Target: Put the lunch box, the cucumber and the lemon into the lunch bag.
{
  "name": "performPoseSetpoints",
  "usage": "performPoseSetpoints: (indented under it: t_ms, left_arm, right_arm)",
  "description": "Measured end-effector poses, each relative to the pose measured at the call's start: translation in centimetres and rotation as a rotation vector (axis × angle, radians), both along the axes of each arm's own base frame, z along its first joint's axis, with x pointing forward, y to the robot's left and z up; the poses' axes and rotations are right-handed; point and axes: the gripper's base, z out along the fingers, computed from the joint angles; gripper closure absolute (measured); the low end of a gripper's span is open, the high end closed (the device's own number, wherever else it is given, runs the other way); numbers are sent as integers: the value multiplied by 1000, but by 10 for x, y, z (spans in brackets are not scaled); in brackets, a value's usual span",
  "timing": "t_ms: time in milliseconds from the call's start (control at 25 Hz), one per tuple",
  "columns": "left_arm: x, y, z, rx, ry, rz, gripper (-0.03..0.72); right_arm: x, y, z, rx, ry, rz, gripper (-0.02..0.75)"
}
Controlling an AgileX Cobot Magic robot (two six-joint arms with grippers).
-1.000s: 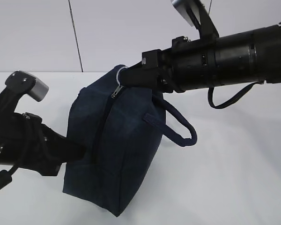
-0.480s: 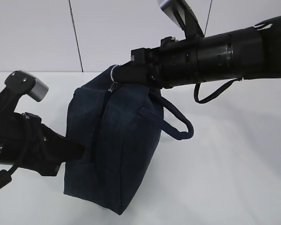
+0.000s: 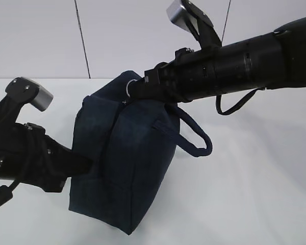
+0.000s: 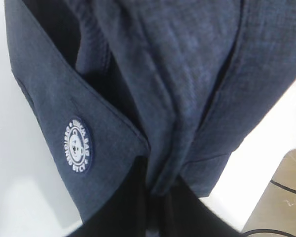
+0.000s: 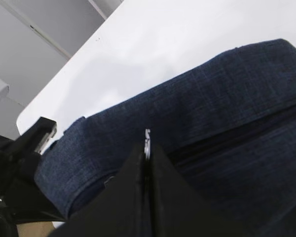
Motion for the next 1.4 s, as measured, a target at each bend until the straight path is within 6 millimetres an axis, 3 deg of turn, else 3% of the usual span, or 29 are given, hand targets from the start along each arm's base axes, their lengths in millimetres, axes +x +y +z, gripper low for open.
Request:
performPoseSetpoints:
  t_ms: [640,920,1400]
  left_arm:
    - [0,0,0,6,-3,-6,688]
    - [0,0,0,7,-3,-5,688]
    - [0,0,0,9,-5,-8,688]
  right_arm:
    - [20,-6,-9,-80,-52,-88,730]
    - [42,-7,-2,-79,-95,-134,730]
    - [85,-15,-15,-77,-95,-203,730]
